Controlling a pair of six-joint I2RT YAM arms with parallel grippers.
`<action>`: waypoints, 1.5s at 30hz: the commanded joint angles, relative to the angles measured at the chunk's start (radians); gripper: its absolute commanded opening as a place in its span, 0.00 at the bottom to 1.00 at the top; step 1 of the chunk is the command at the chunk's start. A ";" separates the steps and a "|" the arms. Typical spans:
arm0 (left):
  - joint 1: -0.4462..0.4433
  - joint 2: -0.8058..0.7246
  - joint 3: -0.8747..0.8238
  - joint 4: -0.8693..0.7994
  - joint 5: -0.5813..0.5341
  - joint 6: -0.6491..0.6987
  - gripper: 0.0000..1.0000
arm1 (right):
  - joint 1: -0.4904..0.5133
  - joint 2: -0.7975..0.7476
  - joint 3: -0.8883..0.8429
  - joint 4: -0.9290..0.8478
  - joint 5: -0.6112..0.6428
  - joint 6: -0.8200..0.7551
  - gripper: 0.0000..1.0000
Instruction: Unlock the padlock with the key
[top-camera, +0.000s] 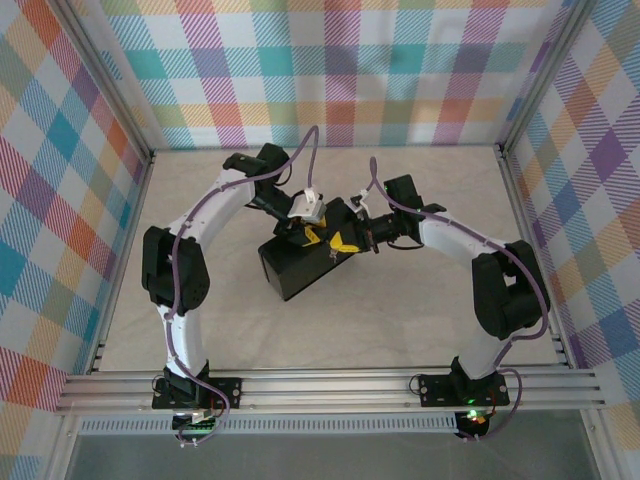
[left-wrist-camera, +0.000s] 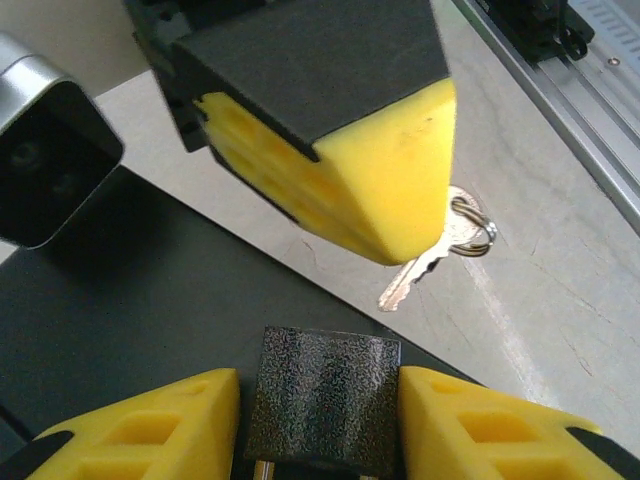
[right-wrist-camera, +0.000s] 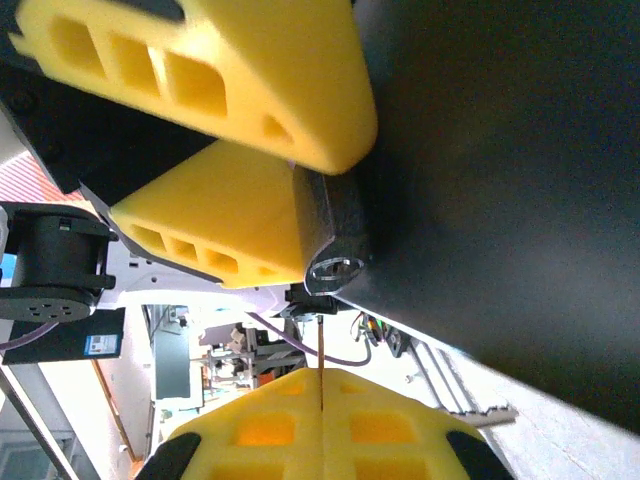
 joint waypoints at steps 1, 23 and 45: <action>0.001 0.004 0.039 0.009 0.023 -0.042 0.46 | -0.007 -0.059 -0.012 -0.053 -0.008 -0.052 0.00; -0.071 0.100 0.484 -0.042 -0.203 -1.248 0.14 | -0.039 -0.189 -0.020 -0.022 0.156 -0.324 0.00; -0.134 -0.173 0.047 0.128 -0.102 -1.330 0.24 | -0.069 -0.132 0.027 -0.090 0.119 -0.623 0.00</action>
